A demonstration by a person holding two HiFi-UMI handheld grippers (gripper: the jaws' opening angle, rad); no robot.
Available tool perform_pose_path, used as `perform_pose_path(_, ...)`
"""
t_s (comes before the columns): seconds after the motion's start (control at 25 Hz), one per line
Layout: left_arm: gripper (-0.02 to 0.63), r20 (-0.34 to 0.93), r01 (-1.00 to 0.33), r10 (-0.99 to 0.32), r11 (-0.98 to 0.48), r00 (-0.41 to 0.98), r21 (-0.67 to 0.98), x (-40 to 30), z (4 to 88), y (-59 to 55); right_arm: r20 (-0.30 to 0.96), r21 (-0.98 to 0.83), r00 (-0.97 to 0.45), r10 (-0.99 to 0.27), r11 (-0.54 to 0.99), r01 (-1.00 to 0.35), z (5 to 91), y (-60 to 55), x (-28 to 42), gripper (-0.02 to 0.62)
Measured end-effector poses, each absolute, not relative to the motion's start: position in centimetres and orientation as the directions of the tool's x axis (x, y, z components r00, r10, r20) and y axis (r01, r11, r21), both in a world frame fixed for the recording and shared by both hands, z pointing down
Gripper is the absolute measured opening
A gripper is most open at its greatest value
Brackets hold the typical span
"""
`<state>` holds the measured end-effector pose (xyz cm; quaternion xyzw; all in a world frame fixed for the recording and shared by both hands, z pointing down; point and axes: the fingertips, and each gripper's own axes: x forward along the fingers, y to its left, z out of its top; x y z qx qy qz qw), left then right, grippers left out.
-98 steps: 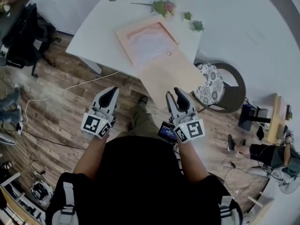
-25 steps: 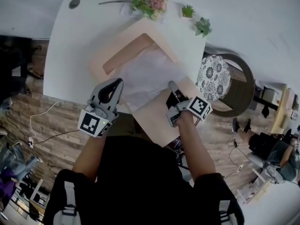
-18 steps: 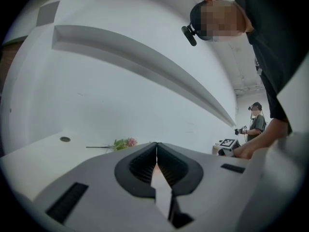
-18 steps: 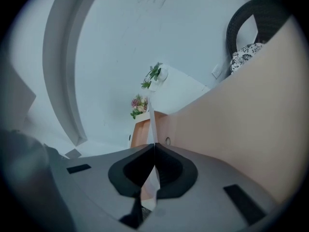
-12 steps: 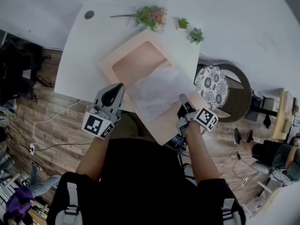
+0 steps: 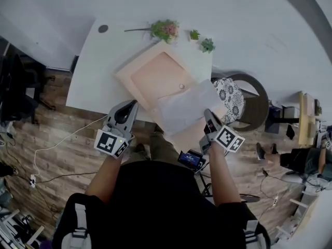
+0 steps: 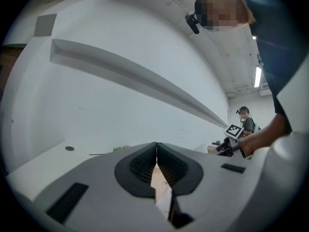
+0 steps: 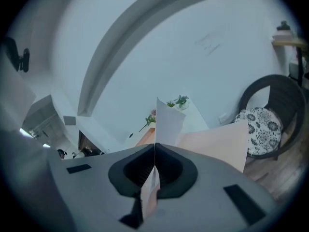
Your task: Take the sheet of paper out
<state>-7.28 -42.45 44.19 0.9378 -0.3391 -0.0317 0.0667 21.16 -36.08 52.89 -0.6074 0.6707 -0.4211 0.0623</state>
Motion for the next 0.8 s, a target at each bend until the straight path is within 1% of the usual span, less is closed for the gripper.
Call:
perform_pose_path(0.08, 0.005, -0.013, -0.633, -0.641, -0.761, 0.767, 0.142, -8.6, 43.8, -41.1, 0.397, -0.598, -0.234, -0.888, -0.056, -0.8, 51.4, -34.8, 20.1, 0.012)
perform_pose_path(0.2, 0.005, -0.005, -0.629, -0.636, -0.764, 0.772, 0.144, -10.3, 43.8, -39.0, 0.313, -0.551, -0.22, -0.924, 0.012, -0.834, 48.5, -33.2, 17.9, 0.012)
perform_pose_path(0.4, 0.004, -0.028, -0.637, -0.644, -0.761, 0.764, 0.12, -12.4, 42.6, -35.5, 0.201, -0.345, -0.202, -0.959, 0.124, -0.93, 43.6, -30.6, 14.7, 0.012)
perform_pose_path(0.6, 0.005, -0.03, -0.66, -0.666, -0.743, 0.745, 0.108, -14.2, 41.8, -32.6, 0.067, -0.172, -0.157, -0.985, 0.144, -0.975, 39.3, -27.6, 12.7, 0.012)
perform_pose_path(0.8, 0.003, -0.031, -0.679, -0.684, -0.728, 0.729, 0.095, -15.4, 40.9, -30.0, -0.018, -0.065, -0.142, -0.99, 0.143, -0.988, 36.9, -24.8, 11.5, 0.012)
